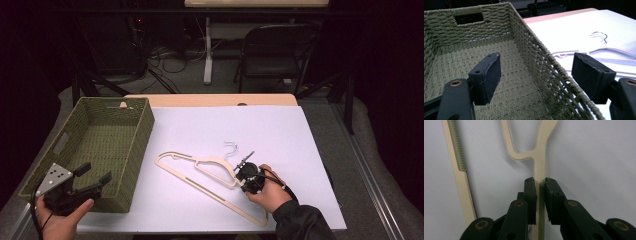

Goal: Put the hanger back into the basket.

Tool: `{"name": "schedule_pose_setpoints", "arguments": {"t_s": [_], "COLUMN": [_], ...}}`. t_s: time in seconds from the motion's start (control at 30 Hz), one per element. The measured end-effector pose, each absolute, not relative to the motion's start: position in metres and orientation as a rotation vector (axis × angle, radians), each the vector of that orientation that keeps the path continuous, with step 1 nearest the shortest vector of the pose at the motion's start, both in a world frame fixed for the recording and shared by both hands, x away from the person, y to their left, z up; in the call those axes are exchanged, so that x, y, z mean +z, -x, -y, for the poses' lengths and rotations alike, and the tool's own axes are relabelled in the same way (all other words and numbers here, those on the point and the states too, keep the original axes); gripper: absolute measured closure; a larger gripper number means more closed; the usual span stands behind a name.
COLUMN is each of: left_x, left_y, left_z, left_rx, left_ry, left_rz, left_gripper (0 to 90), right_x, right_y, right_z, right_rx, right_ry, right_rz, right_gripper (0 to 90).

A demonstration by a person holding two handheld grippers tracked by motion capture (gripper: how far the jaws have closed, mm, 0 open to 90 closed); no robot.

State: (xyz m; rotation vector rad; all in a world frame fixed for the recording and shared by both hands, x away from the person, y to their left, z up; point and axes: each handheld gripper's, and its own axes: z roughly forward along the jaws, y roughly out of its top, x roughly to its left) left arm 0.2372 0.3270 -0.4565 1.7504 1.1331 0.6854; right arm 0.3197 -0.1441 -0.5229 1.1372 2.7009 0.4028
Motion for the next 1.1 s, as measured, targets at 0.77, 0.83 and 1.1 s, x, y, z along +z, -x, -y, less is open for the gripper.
{"name": "schedule_pose_setpoints", "arguments": {"t_s": [0.77,0.83,1.1], "left_x": [-0.456,-0.456,-0.462], "left_y": [-0.239,-0.239,-0.250], "left_z": [-0.282,-0.279,-0.237], "left_rx": [0.602,0.593,0.496], "left_ry": [-1.829,-1.831,-1.904], "left_rz": [-1.000,-0.995,-0.896], "left_gripper": [24.7,24.9,25.1], "right_x": [-0.513,-0.513,-0.511], "right_y": [-0.291,-0.290,-0.278], "right_z": [0.158,0.158,0.160], "right_rx": [0.480,0.482,0.519], "right_ry": [-0.635,-0.623,-0.485], "right_rz": [-2.608,-2.601,-2.559], "right_gripper": [80.3,80.3,80.3]}}
